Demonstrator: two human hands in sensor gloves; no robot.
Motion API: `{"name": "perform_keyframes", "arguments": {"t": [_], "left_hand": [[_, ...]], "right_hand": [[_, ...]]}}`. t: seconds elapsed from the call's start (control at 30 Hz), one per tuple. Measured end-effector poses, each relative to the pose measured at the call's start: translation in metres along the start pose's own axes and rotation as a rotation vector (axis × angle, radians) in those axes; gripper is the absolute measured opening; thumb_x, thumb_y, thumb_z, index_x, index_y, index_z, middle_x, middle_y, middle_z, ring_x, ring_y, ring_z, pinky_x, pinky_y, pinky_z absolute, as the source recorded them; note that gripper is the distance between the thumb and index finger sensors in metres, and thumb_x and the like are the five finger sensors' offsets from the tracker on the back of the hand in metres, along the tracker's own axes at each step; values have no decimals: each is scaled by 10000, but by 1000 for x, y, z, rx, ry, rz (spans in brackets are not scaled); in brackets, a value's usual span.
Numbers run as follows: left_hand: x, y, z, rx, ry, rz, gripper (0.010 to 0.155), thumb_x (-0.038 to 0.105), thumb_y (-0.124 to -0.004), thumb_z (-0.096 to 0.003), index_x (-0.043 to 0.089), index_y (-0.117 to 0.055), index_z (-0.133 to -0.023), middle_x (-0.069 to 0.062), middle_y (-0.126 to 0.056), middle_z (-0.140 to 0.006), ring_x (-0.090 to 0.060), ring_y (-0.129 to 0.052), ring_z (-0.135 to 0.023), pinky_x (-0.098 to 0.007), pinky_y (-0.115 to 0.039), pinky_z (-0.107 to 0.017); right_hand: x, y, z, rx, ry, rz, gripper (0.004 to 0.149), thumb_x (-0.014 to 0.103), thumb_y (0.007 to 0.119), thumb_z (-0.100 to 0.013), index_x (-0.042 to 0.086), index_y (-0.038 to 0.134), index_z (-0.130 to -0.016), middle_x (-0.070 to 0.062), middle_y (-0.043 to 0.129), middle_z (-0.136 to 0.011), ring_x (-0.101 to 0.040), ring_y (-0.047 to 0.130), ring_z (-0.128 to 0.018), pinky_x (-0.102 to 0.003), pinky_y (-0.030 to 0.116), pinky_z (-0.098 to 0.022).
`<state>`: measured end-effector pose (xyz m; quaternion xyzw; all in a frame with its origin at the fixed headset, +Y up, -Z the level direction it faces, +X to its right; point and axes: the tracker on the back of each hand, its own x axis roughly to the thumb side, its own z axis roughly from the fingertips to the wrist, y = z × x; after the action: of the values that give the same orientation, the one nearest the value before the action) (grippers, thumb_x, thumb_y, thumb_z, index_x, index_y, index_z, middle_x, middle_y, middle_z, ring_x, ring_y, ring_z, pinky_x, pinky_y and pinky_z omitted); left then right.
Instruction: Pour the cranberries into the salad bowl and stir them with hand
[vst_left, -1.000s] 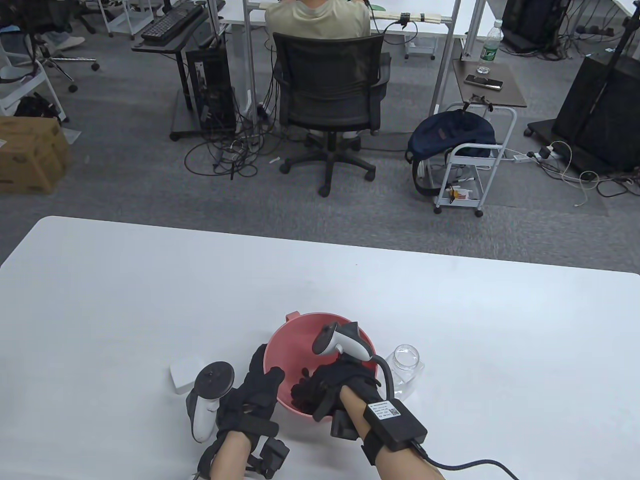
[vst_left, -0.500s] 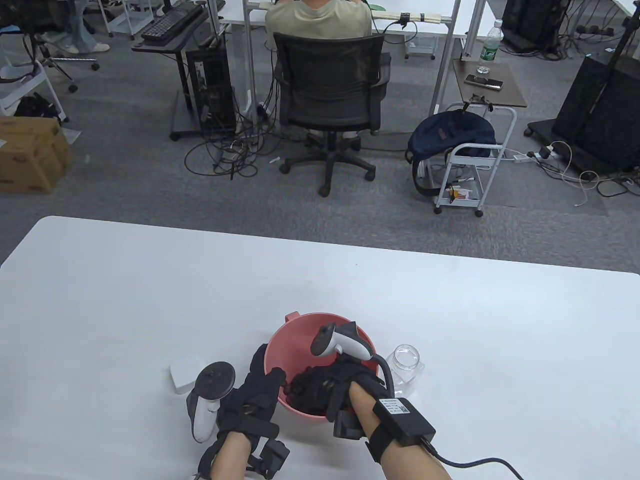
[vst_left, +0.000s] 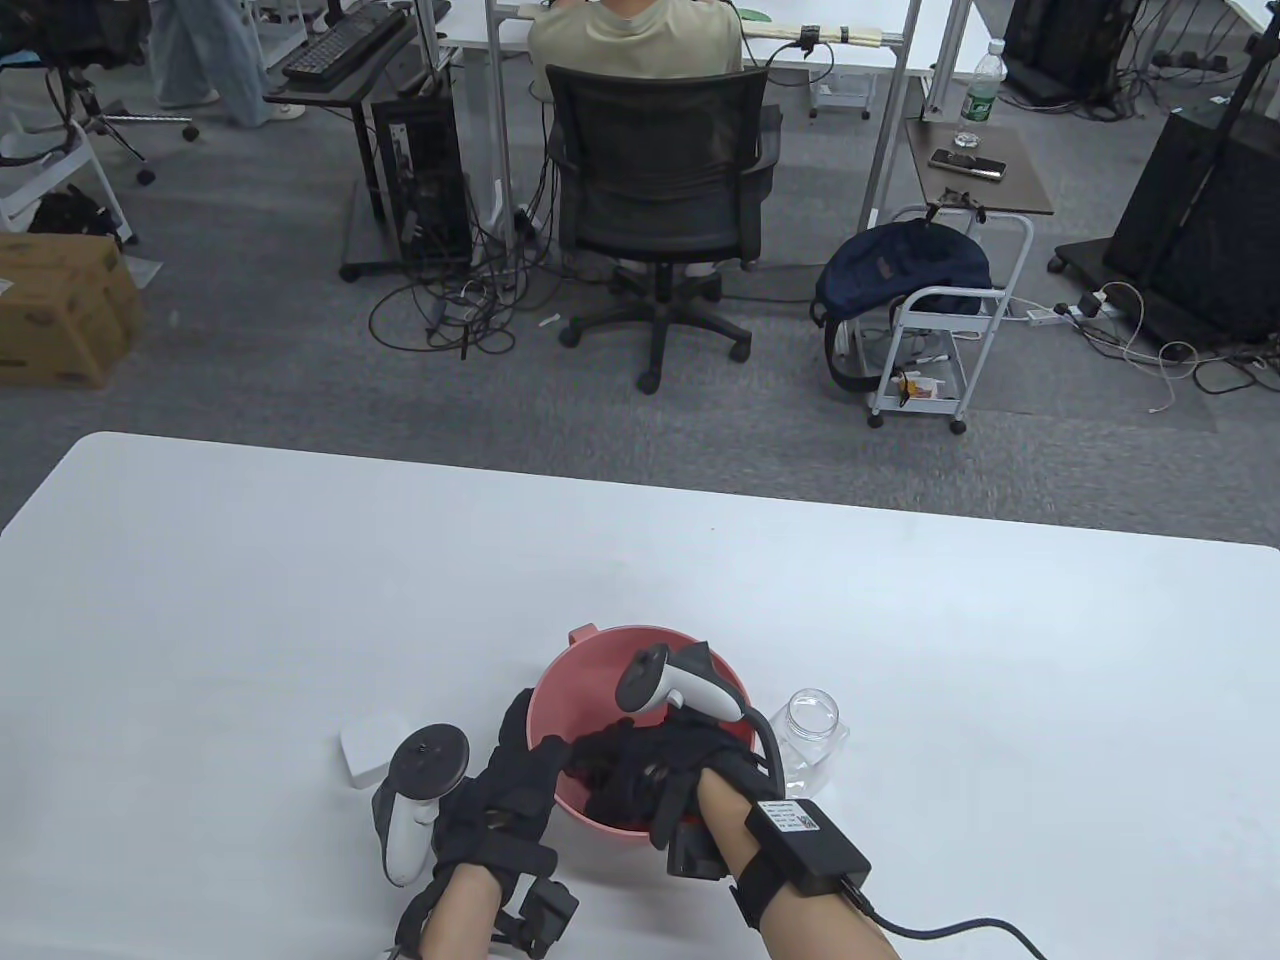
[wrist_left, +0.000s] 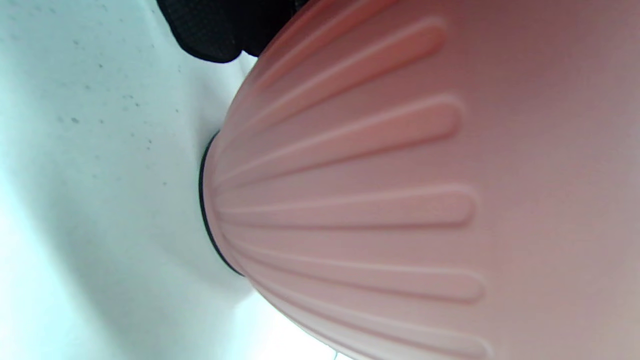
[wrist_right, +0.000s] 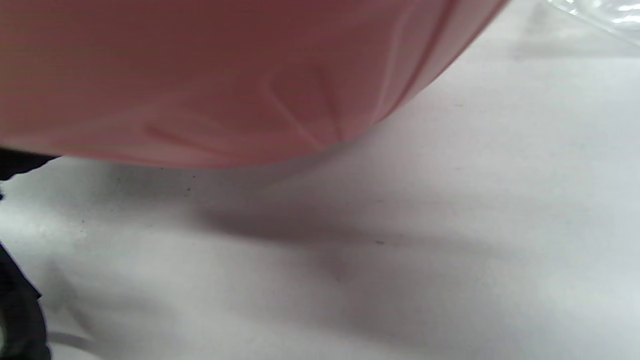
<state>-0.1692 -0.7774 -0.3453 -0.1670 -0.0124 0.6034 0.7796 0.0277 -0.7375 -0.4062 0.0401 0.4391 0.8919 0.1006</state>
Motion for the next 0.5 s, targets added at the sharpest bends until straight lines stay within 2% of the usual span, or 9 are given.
{"name": "perform_keyframes", "arguments": {"t": [0.27,0.37,0.5], "left_hand": [[0,0,-1,-7,-4,0,716,544,-549,-637,321,-122,-1166,-120,-296,-1255,-440,-497,-1112,-541,-580,-789],[0,0,-1,-6,-3,-4,713,544,-548,-636,325,-126,-1168,-118,-299,-1257,-439,-502,-1113,-539,-583,-789],[0,0,-1,-10,0,3,716,530,-556,-635,323,-126,-1169,-121,-298,-1257,-442,-500,-1112,-540,-582,-789]], "right_hand": [[0,3,-1,-2,38,22,688,750,794,-476,757,395,-1036,401,264,-1287,79,249,-1253,-419,483,-957],[0,4,0,-1,51,25,701,778,781,-480,757,367,-1046,345,133,-1285,25,240,-1243,-412,488,-945],[0,4,2,0,64,26,756,794,774,-483,725,301,-1069,311,67,-1273,-45,241,-1223,-390,524,-926]]}}
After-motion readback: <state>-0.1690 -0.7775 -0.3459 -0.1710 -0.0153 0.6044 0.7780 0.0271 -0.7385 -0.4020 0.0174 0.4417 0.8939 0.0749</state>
